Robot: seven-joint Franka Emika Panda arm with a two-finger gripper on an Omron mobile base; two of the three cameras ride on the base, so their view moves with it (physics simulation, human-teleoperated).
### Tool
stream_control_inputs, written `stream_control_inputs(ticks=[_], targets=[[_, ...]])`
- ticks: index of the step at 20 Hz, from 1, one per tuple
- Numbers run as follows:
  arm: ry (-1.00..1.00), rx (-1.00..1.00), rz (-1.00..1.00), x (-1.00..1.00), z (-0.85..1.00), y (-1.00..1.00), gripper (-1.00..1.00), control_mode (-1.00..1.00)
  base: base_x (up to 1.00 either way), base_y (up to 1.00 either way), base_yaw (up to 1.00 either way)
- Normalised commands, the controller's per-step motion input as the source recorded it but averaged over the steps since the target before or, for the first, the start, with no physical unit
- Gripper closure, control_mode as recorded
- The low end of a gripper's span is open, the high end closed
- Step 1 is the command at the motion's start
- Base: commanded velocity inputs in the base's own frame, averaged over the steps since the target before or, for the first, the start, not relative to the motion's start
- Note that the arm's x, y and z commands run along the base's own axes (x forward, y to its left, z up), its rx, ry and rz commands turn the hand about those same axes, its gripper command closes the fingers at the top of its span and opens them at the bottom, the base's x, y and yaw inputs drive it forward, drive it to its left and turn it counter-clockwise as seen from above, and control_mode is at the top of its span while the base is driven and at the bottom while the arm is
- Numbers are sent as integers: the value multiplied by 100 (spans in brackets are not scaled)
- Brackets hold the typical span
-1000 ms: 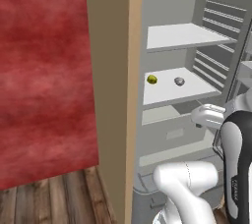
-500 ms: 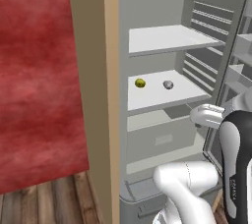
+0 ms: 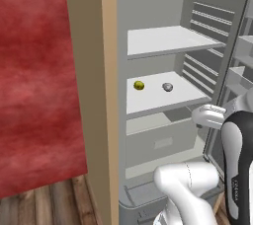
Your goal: Pick the egg and butter from the fridge and place them by the bowl for mixing.
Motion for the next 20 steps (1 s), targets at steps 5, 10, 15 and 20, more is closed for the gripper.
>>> stream_control_inputs(ticks=[5, 10, 15, 20], targets=[[15, -1, -35, 41, 13, -10, -100, -100, 18, -1, -5], [18, -9, -42, 30, 22, -25, -100, -100, 0, 0, 0], [12, -8, -17, 24, 12, -47, -100, -100, 0, 0, 0], [22, -1, 10, 61, -4, -32, -100, -100, 0, 0, 0]])
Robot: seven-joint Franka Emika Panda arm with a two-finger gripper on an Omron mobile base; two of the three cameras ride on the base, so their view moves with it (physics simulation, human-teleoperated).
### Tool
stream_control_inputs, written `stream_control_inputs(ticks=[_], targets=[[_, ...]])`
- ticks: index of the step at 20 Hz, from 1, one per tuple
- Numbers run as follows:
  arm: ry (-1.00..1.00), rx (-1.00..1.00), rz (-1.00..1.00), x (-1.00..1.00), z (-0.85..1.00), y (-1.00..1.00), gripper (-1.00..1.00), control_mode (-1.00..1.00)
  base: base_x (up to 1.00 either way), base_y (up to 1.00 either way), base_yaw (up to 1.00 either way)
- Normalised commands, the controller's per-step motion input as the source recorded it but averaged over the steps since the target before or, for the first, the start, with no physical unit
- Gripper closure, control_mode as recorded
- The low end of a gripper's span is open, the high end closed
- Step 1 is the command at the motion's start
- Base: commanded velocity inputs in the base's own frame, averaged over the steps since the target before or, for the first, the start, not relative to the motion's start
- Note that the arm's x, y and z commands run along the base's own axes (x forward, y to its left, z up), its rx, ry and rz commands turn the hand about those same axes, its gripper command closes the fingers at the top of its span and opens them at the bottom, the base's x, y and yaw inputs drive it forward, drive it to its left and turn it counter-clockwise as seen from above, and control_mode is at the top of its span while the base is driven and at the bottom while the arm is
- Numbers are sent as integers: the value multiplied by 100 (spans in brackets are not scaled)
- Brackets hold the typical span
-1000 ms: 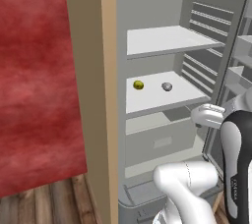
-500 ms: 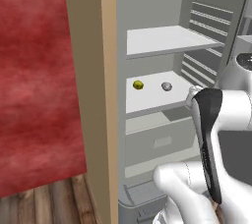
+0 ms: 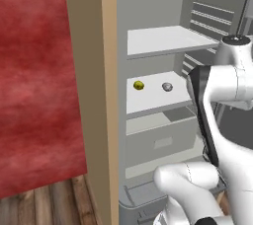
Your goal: Pick the egg and butter from the fridge and place them by the bowl for mixing.
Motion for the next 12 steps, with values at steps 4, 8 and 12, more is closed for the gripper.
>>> stream_control_inputs(ticks=[4, 8, 12], targets=[[27, -8, 13, 52, -11, -13, -100, -100, 0, 0, 0], [6, -2, 1, 23, 0, 0, -100, -100, 0, 0, 0], [0, -5, 18, 0, -10, 0, -100, -100, 0, 0, 0]])
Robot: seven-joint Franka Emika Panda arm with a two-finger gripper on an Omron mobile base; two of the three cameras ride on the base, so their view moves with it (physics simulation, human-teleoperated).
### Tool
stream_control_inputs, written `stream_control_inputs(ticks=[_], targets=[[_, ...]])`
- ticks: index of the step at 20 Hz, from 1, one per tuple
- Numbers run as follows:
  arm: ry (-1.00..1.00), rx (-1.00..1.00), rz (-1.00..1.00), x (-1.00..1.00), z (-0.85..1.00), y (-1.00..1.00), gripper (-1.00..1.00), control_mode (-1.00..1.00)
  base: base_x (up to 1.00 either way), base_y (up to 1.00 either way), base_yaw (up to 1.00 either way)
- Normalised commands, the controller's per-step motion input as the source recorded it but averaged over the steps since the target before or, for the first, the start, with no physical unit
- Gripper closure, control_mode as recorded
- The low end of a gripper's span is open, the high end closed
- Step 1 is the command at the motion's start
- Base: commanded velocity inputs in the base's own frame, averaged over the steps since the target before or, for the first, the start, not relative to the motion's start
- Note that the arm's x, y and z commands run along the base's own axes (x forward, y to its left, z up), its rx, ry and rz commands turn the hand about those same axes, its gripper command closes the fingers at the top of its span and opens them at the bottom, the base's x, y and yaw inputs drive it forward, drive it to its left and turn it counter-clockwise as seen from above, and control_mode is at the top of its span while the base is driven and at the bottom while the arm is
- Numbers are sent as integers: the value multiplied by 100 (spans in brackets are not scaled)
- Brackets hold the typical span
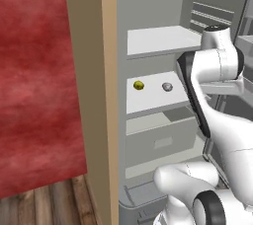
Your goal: Pick the egg and butter from the fridge and place them by the bowl for mixing.
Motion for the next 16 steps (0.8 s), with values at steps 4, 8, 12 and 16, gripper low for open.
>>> stream_control_inputs(ticks=[4, 8, 12, 16], targets=[[0, -4, 32, 0, -21, 0, -100, -100, 0, 0, 0], [-5, -1, 7, -3, -4, 0, -100, -100, 0, 0, 0], [-16, 0, 3, 0, 0, 0, -100, -100, 0, 0, 0], [-11, 0, 2, 14, 0, 0, -100, -100, 0, 0, 0]])
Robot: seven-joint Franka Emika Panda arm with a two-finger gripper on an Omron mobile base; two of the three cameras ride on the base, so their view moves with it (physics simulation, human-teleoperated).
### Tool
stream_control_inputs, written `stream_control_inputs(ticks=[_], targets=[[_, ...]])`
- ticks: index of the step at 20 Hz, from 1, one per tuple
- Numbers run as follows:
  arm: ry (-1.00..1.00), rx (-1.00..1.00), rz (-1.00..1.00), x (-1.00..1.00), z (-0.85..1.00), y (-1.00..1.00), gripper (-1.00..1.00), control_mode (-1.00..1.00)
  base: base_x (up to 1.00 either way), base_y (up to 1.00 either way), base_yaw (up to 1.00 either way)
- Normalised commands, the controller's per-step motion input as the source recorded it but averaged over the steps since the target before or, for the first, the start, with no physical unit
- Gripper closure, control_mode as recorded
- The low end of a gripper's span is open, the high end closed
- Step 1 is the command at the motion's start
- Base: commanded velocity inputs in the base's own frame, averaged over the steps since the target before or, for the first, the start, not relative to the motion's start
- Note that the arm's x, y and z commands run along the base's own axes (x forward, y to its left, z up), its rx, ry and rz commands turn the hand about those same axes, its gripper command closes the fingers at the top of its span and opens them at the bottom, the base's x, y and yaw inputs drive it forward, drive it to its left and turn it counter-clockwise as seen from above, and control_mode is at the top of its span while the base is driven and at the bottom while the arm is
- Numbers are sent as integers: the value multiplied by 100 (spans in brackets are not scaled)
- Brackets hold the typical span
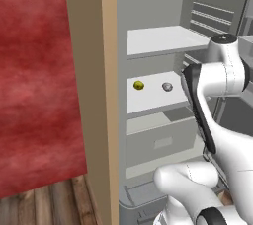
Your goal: Pick the egg and butter from the fridge and place them by the bowl for mixing.
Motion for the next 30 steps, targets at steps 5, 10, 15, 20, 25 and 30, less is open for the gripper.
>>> stream_control_inputs(ticks=[5, 10, 15, 20, 25, 30], targets=[[-5, 0, 0, 36, -5, 0, -100, -100, 0, 0, 0], [0, 0, 13, 45, -15, 0, -100, -100, 0, 0, 0], [0, 0, 25, 27, -17, -1, -100, -100, 0, 0, 0], [0, 0, 11, 3, -5, -3, -100, -100, 0, 0, 0], [0, 0, 1, 20, 0, -12, -100, -100, 0, 0, 0], [0, 0, 0, 47, -3, -16, -100, -100, 0, 0, 0]])
